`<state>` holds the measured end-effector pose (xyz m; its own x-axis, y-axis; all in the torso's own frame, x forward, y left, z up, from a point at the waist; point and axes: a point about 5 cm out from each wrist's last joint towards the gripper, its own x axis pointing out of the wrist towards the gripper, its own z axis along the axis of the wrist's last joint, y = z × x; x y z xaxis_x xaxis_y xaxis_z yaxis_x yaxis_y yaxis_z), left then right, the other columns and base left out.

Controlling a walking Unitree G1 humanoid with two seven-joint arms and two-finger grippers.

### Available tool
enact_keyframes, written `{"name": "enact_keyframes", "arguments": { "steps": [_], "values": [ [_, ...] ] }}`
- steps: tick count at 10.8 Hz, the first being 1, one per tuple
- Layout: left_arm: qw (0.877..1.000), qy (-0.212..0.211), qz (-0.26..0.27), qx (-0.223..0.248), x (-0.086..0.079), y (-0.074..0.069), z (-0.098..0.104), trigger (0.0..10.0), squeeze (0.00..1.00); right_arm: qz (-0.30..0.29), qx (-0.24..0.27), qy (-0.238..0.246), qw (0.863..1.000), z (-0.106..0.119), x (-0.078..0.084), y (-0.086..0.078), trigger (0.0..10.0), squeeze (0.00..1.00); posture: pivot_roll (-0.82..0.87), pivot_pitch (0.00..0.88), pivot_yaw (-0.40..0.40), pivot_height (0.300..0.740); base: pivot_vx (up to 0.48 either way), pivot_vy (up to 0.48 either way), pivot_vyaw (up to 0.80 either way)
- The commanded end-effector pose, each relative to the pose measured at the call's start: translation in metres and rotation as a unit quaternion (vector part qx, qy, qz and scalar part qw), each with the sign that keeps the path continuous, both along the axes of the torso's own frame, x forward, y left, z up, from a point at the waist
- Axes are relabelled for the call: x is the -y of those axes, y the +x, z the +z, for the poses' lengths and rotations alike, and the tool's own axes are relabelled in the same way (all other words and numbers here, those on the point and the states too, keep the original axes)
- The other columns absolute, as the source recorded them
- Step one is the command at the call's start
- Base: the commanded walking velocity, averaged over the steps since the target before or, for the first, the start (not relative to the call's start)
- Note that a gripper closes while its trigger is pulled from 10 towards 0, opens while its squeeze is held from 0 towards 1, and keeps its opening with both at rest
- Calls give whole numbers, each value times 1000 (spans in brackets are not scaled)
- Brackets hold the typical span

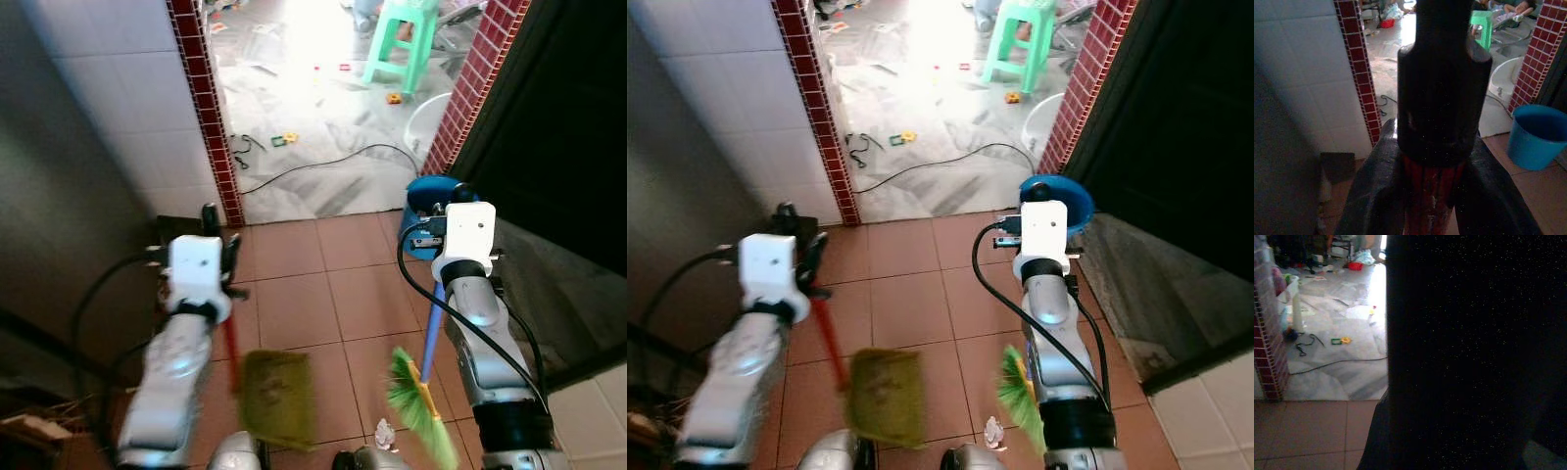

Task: Sweep floor

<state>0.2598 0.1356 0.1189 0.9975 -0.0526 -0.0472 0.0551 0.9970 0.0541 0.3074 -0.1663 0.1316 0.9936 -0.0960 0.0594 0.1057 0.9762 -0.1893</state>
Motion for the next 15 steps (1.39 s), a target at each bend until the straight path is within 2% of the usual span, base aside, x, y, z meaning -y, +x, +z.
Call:
{"name": "enact_keyframes", "arguments": {
  "steps": [1,2,5,8,15],
  "values": [
    [1000,11,12,26,-5,4,9,10000,0,-8,12,2,1000,6,4,3,10000,0,3,67,-11,740,0,0,0],
    [999,28,5,32,-4,7,12,10000,0,-2,19,-3,1000,8,0,4,10000,0,0,60,-14,740,0,0,0],
    [1000,16,-10,22,3,10,6,10000,0,9,22,0,1000,10,-15,9,10000,0,-10,64,5,740,0,0,0],
    [1000,7,-7,17,9,11,3,10000,0,8,12,5,1000,3,-15,8,10000,0,-20,76,-3,740,0,0,0],
    [1000,4,-9,12,10,13,1,10000,0,11,9,0,1000,0,-19,3,10000,0,-24,100,6,740,-288,0,0]
  ]
}}
